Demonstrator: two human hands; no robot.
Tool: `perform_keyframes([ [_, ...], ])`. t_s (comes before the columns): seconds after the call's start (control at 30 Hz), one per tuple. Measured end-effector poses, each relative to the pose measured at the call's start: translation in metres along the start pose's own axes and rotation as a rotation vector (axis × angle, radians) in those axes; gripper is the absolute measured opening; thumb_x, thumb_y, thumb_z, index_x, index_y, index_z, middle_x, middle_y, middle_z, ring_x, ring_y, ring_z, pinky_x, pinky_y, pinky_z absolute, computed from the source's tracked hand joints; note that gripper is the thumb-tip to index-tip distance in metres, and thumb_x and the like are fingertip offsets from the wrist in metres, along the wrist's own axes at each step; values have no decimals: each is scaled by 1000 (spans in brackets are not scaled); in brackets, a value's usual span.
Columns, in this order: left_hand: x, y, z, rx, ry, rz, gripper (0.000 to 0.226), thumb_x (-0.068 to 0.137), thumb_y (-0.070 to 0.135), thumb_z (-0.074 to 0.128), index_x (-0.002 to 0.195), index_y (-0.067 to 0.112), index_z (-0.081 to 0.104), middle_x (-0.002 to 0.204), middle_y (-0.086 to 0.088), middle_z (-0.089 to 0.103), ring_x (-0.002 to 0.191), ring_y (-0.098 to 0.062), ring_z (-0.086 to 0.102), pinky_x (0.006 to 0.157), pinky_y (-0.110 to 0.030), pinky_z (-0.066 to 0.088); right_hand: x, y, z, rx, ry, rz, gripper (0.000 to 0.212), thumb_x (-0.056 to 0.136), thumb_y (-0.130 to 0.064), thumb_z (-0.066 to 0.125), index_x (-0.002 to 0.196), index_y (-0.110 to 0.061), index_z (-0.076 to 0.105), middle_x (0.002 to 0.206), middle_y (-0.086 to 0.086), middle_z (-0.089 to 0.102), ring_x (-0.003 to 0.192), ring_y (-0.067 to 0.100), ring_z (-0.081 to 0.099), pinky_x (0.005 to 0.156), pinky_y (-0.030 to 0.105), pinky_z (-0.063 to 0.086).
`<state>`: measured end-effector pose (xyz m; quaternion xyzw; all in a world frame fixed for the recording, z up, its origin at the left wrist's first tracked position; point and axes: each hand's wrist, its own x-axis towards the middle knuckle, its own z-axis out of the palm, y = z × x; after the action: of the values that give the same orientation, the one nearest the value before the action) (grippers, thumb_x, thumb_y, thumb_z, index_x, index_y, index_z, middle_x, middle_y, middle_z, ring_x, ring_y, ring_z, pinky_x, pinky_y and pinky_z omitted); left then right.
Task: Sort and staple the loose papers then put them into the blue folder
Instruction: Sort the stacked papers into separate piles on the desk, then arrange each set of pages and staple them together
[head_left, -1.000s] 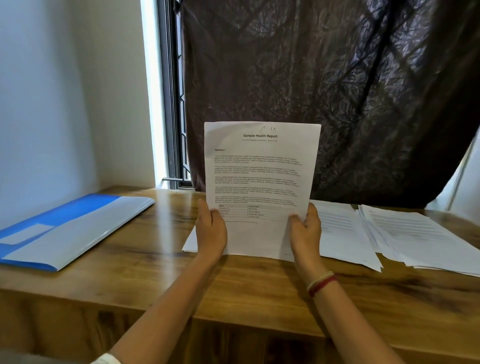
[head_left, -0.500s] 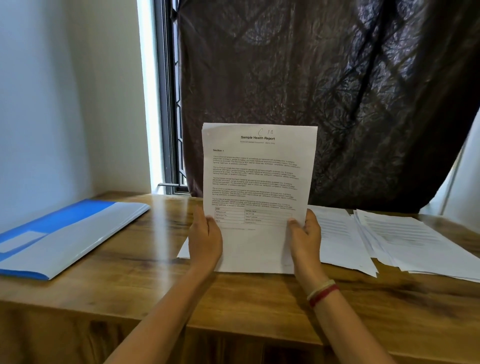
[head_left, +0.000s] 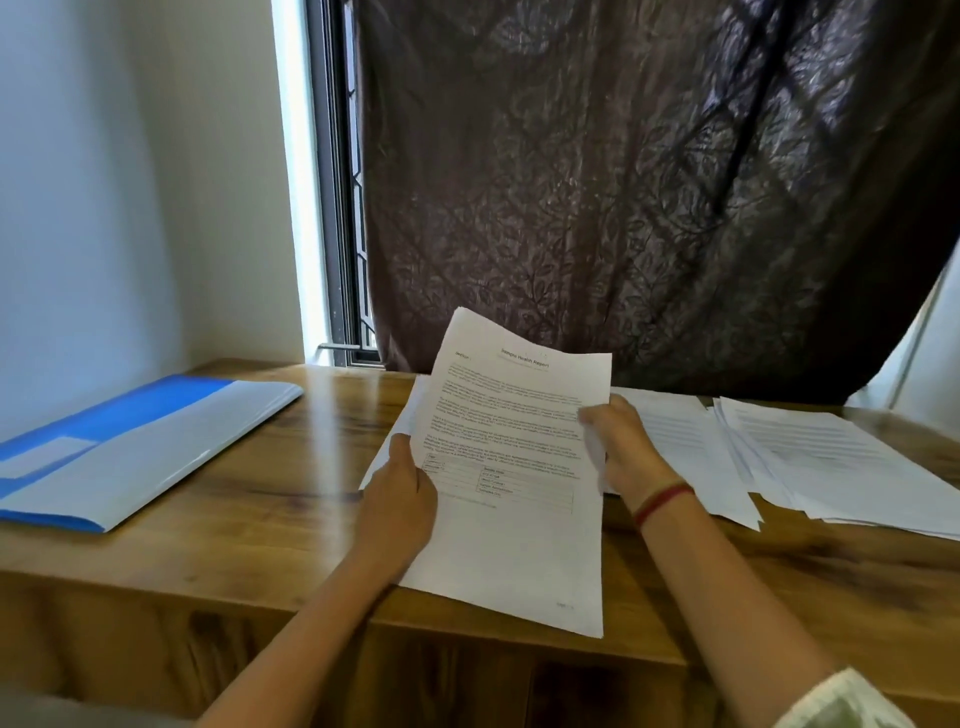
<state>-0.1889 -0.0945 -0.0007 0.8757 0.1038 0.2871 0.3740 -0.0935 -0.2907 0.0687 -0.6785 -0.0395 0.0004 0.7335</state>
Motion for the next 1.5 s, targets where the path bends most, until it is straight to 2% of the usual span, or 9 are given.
perform_keyframes([
  [0.2,-2,-4,-8,74,-128,-16,25,103,19,34,127,15,39,113,-1,63,85,-15,64,69,-38,60,58,3,-5,-48,82,46,38,91,-8,56,128,-11,51,119,10,57,100,24,55,80,34,46],
  [0.43,1,-18,-13,34,-267,-176,26,103,20,33,127,19,41,120,6,53,97,-14,60,70,-26,56,71,17,-14,-243,-60,17,14,87,-3,66,85,-17,69,105,11,69,103,29,64,96,44,51],
  [0.6,35,2,-13,-65,-352,-403,40,105,21,38,133,-5,47,134,-23,51,121,-39,51,97,-41,43,68,34,-16,-222,-6,42,12,90,-6,64,86,-16,69,99,8,69,91,25,65,78,35,56],
  [0.73,74,11,-9,-117,-480,-556,20,102,25,47,116,12,50,118,-11,59,102,-26,60,94,-33,48,68,36,-17,-204,28,12,10,92,-6,62,91,-13,69,92,4,67,81,20,63,61,25,51],
  [0.87,106,6,13,-91,-542,-545,36,100,26,48,131,8,48,128,-11,57,115,-32,60,102,-42,48,70,37,-16,-229,3,17,10,91,-6,63,91,-14,69,91,3,67,80,18,64,62,25,53],
  [0.97,115,12,31,82,-511,-400,34,101,15,42,131,1,50,120,-13,57,110,-28,59,94,-32,47,76,37,-16,-250,-9,11,11,90,-5,64,88,-14,70,93,4,69,82,20,65,68,28,55],
  [1.3,113,-16,61,-87,-377,-179,34,98,14,46,129,13,60,129,-2,62,114,-24,60,98,-42,51,78,39,-26,-292,-50,104,10,92,-6,62,90,-13,69,89,3,68,71,17,64,61,24,52],
  [1.4,111,-18,62,-69,-399,-131,35,99,15,45,131,16,59,133,0,60,117,-24,59,99,-44,50,78,39,-26,-515,-19,0,10,93,-11,62,90,-15,70,94,3,68,76,14,61,59,21,47],
  [1.5,110,-18,62,-84,-386,-126,35,101,17,44,133,17,56,134,1,58,118,-23,58,98,-41,51,82,37,-12,-920,78,-289,12,95,-18,59,98,-18,70,107,3,68,89,12,55,76,24,41],
])
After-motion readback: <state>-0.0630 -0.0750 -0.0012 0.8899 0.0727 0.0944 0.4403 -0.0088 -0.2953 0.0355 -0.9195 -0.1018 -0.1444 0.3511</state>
